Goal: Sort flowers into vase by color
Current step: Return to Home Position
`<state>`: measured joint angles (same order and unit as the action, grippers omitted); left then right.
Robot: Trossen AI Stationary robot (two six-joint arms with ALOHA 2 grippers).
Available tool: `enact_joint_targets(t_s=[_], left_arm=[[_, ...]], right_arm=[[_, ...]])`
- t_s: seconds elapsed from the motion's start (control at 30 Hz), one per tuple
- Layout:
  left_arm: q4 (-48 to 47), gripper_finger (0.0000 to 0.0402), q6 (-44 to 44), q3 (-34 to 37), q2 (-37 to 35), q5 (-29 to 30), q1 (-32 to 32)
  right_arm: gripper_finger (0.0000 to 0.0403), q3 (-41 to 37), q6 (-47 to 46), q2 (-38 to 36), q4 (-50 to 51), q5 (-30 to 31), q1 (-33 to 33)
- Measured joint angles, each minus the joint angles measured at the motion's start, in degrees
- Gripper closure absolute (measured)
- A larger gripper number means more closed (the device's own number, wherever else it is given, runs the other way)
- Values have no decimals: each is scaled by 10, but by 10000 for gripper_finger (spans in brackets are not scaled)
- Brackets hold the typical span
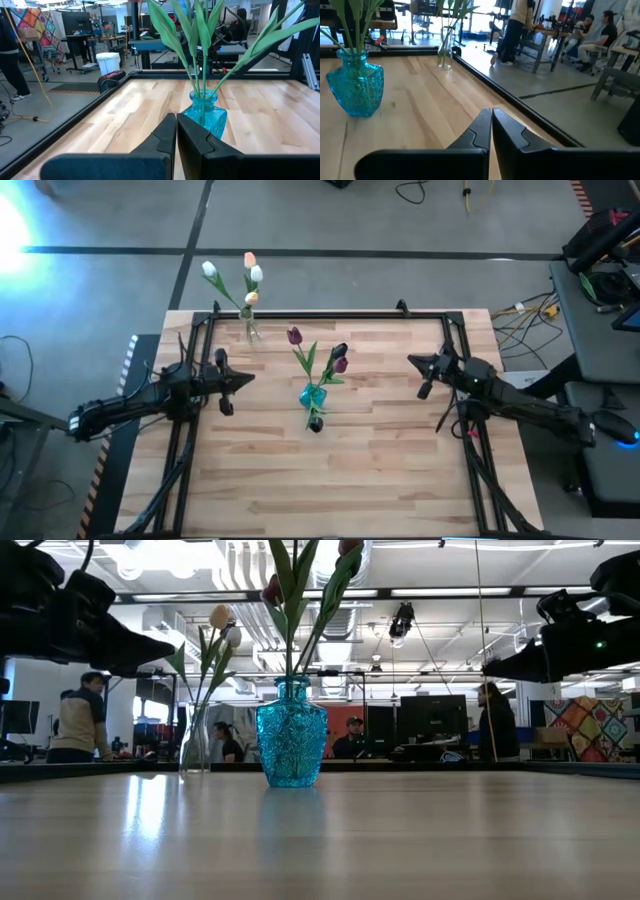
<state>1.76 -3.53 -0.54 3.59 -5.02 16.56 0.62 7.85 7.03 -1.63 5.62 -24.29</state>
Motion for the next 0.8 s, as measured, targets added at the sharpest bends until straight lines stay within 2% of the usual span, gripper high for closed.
enact_joint_targets(t_s=[0.8], left_arm=[[0, 402, 0, 0, 22, 0, 0]], right_arm=[[394, 0, -4, 3, -2, 1, 0]])
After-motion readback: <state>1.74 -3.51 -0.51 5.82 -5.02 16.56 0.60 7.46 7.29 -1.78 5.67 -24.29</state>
